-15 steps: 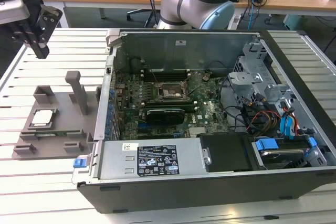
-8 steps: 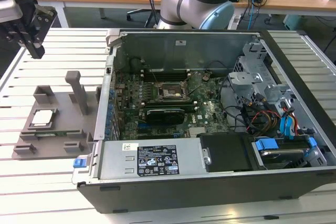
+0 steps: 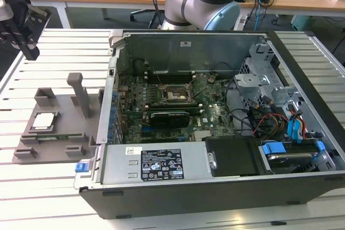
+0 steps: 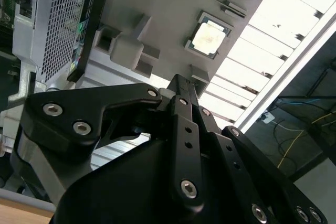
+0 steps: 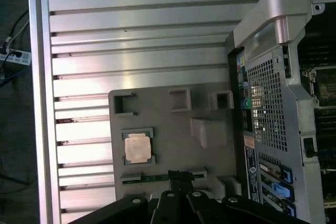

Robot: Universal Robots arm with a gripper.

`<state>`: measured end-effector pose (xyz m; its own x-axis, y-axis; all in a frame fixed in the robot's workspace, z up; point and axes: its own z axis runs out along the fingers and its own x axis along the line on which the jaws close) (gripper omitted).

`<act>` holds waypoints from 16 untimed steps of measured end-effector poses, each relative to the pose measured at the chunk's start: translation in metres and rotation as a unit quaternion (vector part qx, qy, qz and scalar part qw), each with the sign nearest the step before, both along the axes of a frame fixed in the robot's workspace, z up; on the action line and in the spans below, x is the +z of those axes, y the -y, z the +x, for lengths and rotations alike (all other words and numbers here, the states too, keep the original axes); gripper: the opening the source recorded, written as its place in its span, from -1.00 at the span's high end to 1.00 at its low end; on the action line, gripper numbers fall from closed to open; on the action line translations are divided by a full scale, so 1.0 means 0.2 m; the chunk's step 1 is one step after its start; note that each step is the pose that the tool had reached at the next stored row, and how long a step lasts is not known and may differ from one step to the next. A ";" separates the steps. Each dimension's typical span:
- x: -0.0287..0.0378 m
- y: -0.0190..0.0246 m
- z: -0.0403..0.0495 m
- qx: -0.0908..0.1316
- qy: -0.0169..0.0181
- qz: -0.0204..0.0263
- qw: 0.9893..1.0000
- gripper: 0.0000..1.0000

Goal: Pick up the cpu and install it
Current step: 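Reach for the cpu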

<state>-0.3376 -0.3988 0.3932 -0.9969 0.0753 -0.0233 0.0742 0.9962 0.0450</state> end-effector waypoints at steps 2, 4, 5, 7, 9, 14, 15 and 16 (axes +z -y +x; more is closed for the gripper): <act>0.000 0.000 -0.017 0.000 0.000 0.000 1.000 0.79; 0.000 0.000 -0.033 0.000 0.000 0.000 1.000 0.79; 0.000 0.000 -0.040 0.000 0.000 0.000 1.000 0.79; 0.000 0.000 -0.058 0.000 0.000 0.000 1.000 0.79; 0.000 0.000 -0.072 0.000 0.000 0.000 1.000 0.79; 0.000 0.000 -0.108 0.000 0.000 0.000 1.000 0.79; 0.000 0.000 -0.114 0.000 0.000 0.000 1.000 0.79; 0.000 0.000 -0.122 0.000 0.000 0.000 1.000 0.79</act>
<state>-0.3619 -0.3988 0.3932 -0.9969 0.0754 -0.0232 0.0743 0.9962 0.0450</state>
